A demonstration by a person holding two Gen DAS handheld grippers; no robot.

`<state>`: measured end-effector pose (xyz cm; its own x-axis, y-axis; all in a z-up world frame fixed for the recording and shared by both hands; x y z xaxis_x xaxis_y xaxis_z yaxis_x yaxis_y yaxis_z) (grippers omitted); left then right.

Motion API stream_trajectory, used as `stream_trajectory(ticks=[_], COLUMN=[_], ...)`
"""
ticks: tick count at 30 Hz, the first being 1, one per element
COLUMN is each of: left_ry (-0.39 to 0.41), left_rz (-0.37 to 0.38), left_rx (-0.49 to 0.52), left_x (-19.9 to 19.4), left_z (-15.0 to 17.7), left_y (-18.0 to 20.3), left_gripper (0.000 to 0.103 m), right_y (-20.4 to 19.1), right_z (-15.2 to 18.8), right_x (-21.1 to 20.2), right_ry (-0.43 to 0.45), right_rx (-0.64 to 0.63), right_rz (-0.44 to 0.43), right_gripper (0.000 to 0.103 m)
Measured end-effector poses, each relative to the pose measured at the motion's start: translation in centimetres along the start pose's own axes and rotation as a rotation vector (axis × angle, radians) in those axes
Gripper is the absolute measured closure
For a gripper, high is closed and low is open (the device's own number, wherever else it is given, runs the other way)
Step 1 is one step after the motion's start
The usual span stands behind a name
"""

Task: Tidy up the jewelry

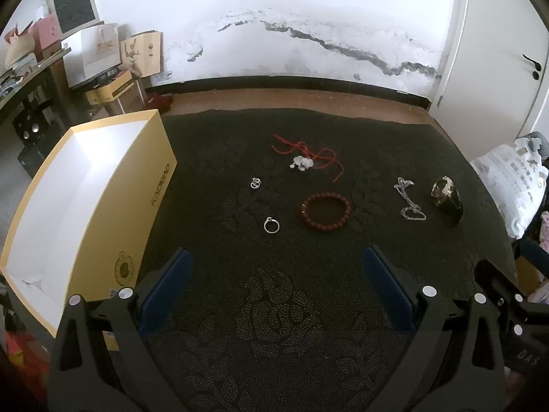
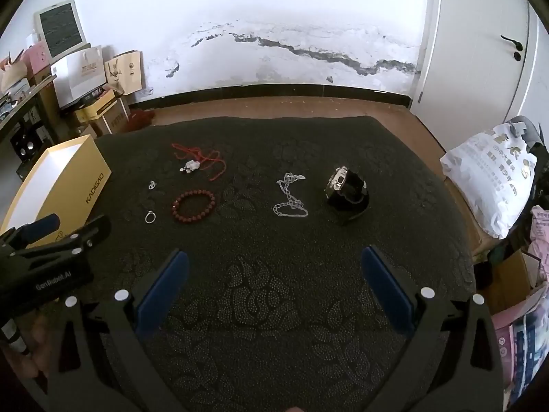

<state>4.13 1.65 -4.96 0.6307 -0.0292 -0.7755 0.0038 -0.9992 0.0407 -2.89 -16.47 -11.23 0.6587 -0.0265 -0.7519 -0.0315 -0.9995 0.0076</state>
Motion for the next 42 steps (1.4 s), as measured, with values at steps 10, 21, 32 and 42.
stream_trajectory(ticks=[10,21,32,42], left_ry=[0.005,0.001,-0.004,-0.006], left_rz=[-0.006,-0.008,-0.009,-0.011], left_rx=[-0.005,-0.004,-0.005,-0.005], left_x=[0.7,1.0,0.9,1.2], left_z=[0.2,0.1,0.1,0.2], left_y=[-0.1,-0.1,0.1,0.1], left_gripper=[0.006,0.006,0.006,0.006], right_y=[0.1,0.1,0.1,0.0], right_z=[0.0,0.0,0.0,0.0], right_x=[0.2,0.2,0.2,0.2], right_ry=[0.003,0.003,0.006,0.006], right_rx=[-0.003,-0.004,-0.006,-0.006], right_rz=[-0.001,0.0,0.001,0.002], right_gripper=[0.006,0.006,0.006,0.006])
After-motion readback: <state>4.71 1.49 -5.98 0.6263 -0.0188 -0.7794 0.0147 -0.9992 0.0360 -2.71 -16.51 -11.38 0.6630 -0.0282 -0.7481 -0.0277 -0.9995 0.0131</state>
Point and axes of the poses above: each gripper's, at about its wrist camera, not at the fingertips, and x roughly the way its jaws point, y to its right, z to its underside, the point moved 6 cm from there along x, roughly the way its jaws point, and after that the axes turned 2 degrees about z, right-handed, at the moved point
